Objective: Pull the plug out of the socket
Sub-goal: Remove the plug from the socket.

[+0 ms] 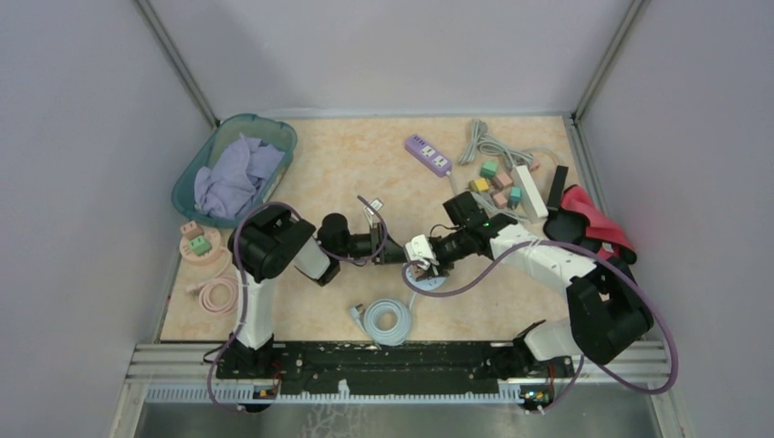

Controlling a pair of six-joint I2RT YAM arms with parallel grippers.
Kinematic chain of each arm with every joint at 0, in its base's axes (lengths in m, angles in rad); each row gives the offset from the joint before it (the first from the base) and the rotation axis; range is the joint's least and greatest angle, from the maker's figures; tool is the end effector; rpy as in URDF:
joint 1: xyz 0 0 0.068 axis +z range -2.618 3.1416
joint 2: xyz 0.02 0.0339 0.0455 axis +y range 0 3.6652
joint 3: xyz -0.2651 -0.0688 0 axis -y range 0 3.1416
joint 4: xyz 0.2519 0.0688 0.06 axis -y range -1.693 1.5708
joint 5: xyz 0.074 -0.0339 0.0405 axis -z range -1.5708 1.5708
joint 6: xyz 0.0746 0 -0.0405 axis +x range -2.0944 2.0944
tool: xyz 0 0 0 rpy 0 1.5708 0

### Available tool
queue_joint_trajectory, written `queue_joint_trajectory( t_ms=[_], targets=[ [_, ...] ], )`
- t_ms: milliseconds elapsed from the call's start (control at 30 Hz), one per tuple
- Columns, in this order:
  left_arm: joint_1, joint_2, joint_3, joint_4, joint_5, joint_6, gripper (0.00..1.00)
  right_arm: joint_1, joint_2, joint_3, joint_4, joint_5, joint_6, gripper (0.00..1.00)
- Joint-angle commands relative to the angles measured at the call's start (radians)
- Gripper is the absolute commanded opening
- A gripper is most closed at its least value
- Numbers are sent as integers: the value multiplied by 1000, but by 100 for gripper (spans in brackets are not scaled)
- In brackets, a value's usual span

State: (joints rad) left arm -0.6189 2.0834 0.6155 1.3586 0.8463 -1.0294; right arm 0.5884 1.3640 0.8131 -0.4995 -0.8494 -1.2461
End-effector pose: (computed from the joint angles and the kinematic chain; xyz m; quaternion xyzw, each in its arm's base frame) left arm 0.2594 -0.2534 0.0867 0.1299 0.7206 -0.6544 0.1889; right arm 0.1959 0.1981 0.1853 -0.7635 0.4512 0.3011 0.3504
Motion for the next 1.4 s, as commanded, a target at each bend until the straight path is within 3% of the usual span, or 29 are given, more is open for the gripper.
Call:
queue_joint_trajectory(
  t_ms=[0, 267, 600, 833, 1100, 1367],
  targets=[
    [8, -13, -17, 25, -9, 51, 0, -82, -73, 42, -9, -126, -34, 0],
    [18, -22, -17, 30, -3, 48, 0, -107, -76, 37, -211, -241, -320, 0],
    [15, 0, 3, 12, -6, 47, 0, 71, -34, 38, -86, -143, -152, 0],
    [15, 11, 11, -14, -10, 69, 0, 63, -46, 77, -88, -85, -95, 0],
    [16, 17, 19, -39, -10, 85, 0, -43, -67, 110, -265, -218, -269, 0],
    [16, 4, 25, -81, -28, 101, 0, -43, -64, 93, -308, -259, -343, 0]
  ],
)
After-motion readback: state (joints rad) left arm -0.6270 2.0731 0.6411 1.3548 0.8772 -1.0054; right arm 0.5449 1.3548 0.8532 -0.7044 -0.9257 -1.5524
